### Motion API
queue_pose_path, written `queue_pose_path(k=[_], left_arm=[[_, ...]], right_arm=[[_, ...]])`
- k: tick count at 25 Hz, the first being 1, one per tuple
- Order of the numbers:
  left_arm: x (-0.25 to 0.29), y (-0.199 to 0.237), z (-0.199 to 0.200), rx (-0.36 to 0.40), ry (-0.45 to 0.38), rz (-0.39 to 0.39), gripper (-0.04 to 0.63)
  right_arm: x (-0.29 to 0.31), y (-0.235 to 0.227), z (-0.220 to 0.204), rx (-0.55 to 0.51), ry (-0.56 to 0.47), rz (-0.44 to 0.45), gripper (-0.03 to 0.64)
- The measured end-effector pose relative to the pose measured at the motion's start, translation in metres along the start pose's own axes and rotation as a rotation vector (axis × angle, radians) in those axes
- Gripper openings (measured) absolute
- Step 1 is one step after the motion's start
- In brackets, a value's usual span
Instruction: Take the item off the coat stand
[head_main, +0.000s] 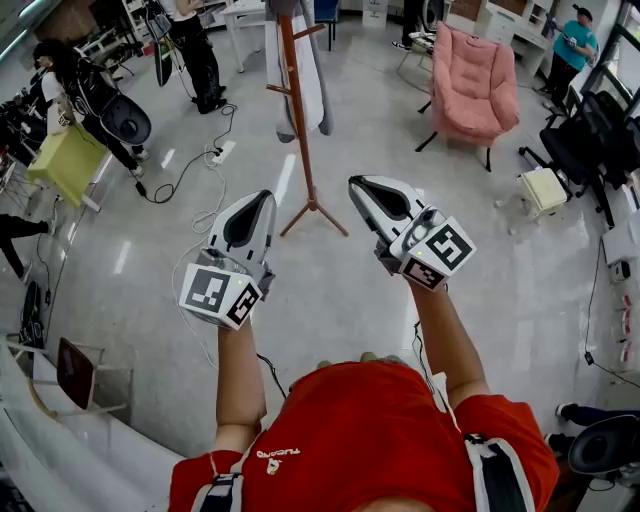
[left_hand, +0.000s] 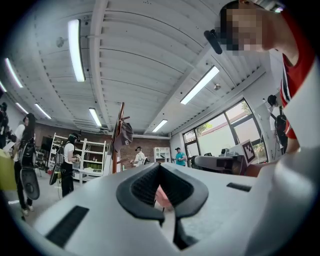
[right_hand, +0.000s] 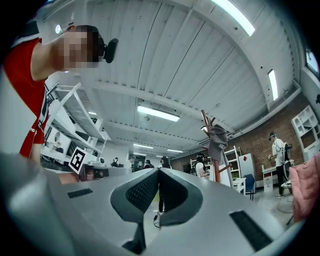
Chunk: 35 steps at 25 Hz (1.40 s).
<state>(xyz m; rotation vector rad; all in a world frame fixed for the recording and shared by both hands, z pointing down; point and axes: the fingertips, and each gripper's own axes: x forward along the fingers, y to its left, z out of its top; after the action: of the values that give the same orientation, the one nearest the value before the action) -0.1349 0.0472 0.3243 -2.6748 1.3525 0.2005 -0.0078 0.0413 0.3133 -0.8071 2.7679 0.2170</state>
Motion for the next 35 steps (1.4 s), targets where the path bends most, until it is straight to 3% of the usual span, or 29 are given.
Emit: queue_pose_path(k=[5, 14, 21, 25, 30, 35], left_arm=[[-0.013, 0.029, 0.000, -0.005, 0.013, -0.003, 0.009], [0.004, 0.078, 0.008, 0.002, 0.007, -0.001, 0.009], [0.046, 0.112, -0.002, 0.025, 0.009, 0.019, 0.009], [0.096, 0.137, 0.001, 0.039, 0.019, 0.032, 0.009], [0.165, 0.161, -0.007, 0.060, 0.024, 0.045, 0.009], [0.238, 0.187, -0.009, 0.081, 0.020, 0.068, 0.009]], right_arm=[[0.017, -0.001, 0.006, 0.025, -0.010, -0.028, 0.025], [0.064, -0.041, 0.032, -0.048, -0.013, -0.036, 0.025], [0.095, -0.103, 0.023, -0.034, -0.045, -0.023, 0.026], [0.124, -0.161, 0.033, -0.050, -0.060, -0.003, 0.031], [0.156, -0.238, 0.046, -0.069, -0.063, 0.032, 0.194], [0.194, -0.328, 0.071, -0.067, -0.056, 0.064, 0.259]])
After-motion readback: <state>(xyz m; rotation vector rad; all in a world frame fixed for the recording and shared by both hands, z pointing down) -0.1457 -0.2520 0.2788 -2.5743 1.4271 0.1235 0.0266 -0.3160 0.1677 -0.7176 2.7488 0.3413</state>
